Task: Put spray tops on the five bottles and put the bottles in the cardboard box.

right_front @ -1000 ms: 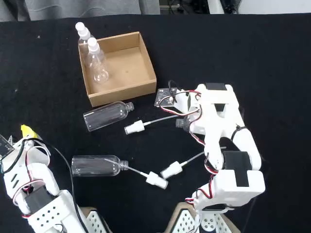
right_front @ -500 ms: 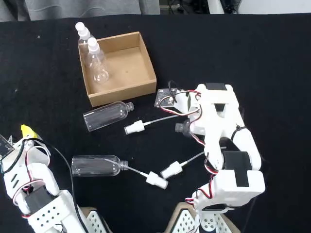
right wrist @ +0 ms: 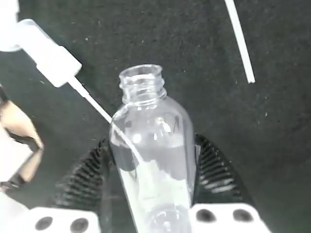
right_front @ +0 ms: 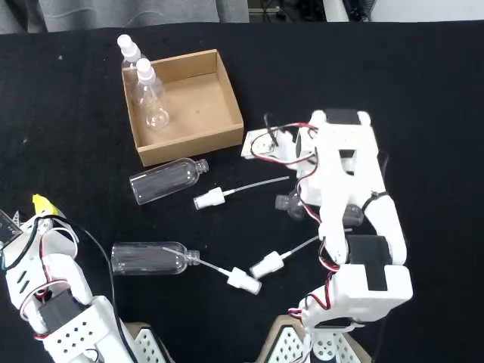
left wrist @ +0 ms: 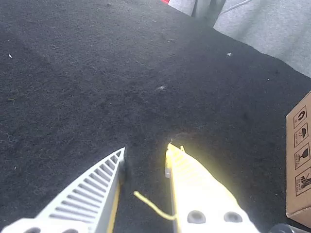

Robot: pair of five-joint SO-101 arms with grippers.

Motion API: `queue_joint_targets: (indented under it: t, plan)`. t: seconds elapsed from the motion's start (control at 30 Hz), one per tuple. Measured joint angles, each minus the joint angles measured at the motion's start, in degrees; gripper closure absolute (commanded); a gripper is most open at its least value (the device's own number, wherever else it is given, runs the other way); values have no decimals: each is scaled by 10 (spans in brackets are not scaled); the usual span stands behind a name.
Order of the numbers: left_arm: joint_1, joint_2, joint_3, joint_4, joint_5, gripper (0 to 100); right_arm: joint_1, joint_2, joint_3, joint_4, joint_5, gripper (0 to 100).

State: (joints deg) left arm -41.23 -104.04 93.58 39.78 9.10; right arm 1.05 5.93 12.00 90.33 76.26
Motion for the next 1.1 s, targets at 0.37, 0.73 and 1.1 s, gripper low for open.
queue_joint_targets:
  t: [0.37,0.73,1.1]
  plan:
    - [0,0,0,0,0,877,-6,-128,-11,49,-84,917]
    - [0,0,0,0,0,877,-45,-201,-11,62,-221,917]
    - [0,0,0,0,0,877,-111,-231,-11,61,-389,917]
